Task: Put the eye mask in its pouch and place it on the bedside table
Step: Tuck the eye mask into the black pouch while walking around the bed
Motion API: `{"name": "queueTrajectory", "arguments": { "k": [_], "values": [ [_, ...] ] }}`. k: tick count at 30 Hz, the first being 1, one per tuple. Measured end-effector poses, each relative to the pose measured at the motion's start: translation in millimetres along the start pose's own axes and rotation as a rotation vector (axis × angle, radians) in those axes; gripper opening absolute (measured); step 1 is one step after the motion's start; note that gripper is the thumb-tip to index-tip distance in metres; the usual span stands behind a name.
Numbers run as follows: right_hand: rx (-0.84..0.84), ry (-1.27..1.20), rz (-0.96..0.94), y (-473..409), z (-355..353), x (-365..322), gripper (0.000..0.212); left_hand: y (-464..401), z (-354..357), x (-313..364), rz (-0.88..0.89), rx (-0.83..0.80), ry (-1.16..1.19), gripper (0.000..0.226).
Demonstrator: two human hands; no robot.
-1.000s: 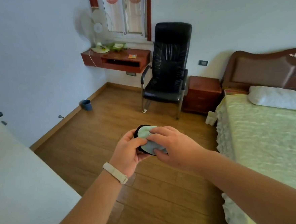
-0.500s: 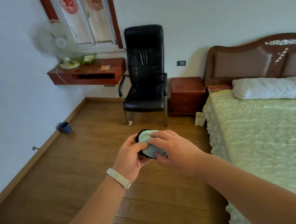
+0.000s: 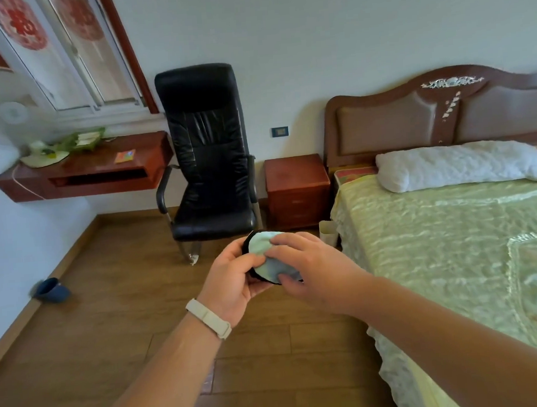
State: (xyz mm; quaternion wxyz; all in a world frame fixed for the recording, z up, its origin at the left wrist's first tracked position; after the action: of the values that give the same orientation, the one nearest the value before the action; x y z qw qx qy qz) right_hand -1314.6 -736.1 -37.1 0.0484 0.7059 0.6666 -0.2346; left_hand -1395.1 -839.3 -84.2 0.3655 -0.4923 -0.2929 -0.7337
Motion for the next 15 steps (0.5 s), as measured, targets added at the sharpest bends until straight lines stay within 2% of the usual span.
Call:
{"name": "queueTrajectory", "arguments": {
  "k": [7,15],
  "values": [
    [-0.006,0.034,0.054,-78.9,22.2,54.9,0.043,-101.8,-7.3,-17.4,-0.047,-0.059,0.059,0.031],
    [-0.031,0.108,0.152,-223.2,45.7,108.0,0.042,-257.6,-34.7,-10.1,-0.082,-0.169,0.131,0.037]
  ]
}}
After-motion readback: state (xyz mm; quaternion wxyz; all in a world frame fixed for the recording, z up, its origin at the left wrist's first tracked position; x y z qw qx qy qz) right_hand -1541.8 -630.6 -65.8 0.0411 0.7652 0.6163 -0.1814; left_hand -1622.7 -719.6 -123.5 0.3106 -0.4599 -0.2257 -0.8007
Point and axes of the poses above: each hand's wrist, its own y-axis away from the middle knuckle, its own z-axis out of the palm, x = y × z, the point moved 7 cm from there along -y, towards the middle knuckle, and after that the axes turned 12 degrees about z, right-handed, at the moved point
